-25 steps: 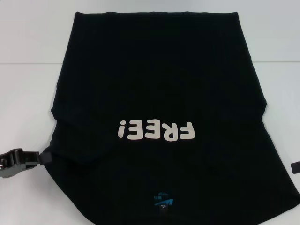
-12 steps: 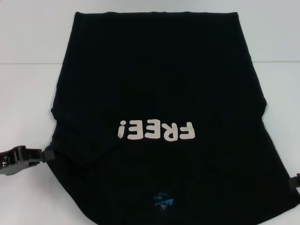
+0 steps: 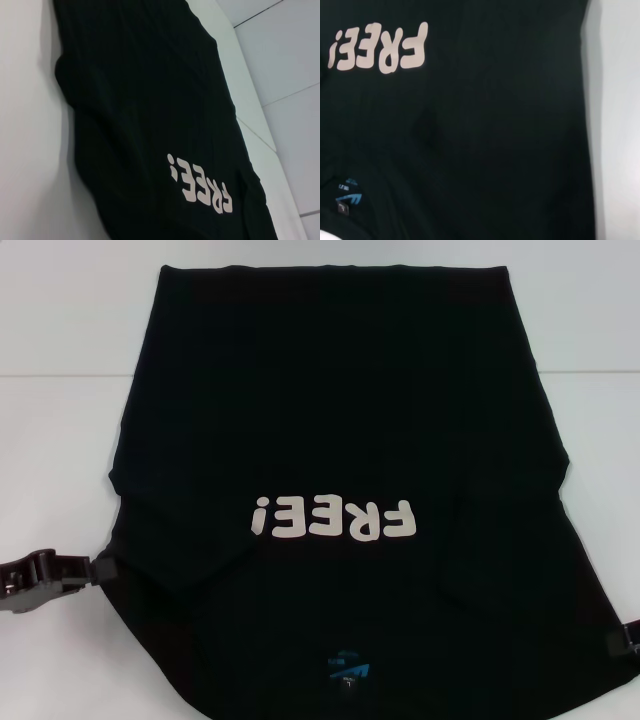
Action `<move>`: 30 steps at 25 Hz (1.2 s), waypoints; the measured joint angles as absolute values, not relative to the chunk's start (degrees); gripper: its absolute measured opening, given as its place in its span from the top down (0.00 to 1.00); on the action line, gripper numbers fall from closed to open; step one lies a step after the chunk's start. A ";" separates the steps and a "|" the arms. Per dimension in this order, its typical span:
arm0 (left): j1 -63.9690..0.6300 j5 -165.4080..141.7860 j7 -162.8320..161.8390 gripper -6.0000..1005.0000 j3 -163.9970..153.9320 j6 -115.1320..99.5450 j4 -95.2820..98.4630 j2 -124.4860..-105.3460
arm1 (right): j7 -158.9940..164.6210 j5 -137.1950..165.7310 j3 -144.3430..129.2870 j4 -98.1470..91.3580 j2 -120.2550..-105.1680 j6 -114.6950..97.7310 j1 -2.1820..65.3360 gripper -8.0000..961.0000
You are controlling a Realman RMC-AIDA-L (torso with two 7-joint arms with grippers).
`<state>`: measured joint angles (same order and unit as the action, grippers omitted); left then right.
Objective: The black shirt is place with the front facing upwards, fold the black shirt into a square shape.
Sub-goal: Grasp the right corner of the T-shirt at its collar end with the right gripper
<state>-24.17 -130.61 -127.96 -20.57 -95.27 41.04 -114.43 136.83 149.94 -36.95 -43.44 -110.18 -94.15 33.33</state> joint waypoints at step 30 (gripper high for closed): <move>-24.61 -130.61 -128.24 0.97 -20.46 -94.59 40.52 -114.52 | 135.49 149.77 -38.52 -43.05 -113.55 -95.15 36.15 0.37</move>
<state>-24.61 -130.61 -128.24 -20.46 -94.59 40.52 -114.52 135.49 149.77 -38.52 -43.05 -113.55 -95.15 36.15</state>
